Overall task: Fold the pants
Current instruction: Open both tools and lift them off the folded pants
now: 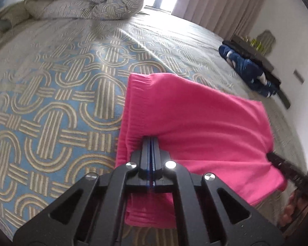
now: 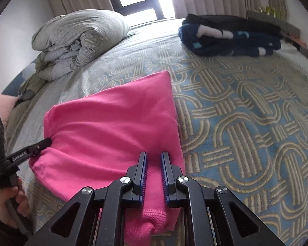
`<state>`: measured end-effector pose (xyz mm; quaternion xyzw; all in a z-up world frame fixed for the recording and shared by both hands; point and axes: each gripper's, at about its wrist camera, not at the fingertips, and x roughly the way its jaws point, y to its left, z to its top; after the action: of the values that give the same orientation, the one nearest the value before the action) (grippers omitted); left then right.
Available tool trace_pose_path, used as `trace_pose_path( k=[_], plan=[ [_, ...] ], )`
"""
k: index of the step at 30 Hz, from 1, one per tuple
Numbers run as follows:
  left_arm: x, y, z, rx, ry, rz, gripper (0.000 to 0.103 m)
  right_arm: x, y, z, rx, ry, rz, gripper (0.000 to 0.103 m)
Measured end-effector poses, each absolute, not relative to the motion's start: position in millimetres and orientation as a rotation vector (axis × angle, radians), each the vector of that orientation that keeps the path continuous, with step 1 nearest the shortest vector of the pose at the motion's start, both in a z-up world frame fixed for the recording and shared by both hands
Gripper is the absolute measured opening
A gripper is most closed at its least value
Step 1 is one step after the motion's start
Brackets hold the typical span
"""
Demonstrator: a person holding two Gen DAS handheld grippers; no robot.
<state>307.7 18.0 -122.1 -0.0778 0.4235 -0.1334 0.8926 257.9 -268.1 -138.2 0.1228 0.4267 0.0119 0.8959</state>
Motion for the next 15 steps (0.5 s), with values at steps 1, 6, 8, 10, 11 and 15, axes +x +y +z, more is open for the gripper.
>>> trace_pose_path(
  k=[1,6,8,10,11,15],
  plan=[
    [308,17,-120,-0.159,0.888,-0.274,0.004,258,-268,-138,0.25,0.885,0.028,0.012],
    [293,31,-97,-0.249,0.941,-0.241,0.038,254,-275,-126,0.337,0.937,0.049,0.02],
    [276,37,-80,-0.195,0.877,-0.203,0.071,242,-287,-116,0.455,0.924,0.088,0.041],
    [269,46,-75,-0.191,0.862,-0.199,0.072,229,-299,-110,0.537,0.896,0.103,0.066],
    [268,52,-74,-0.211,0.879,-0.198,0.072,223,-307,-109,0.585,0.888,0.113,0.068],
    [267,73,-85,-0.369,0.951,-0.244,0.072,212,-331,-118,0.762,0.93,0.134,0.068]
  ],
)
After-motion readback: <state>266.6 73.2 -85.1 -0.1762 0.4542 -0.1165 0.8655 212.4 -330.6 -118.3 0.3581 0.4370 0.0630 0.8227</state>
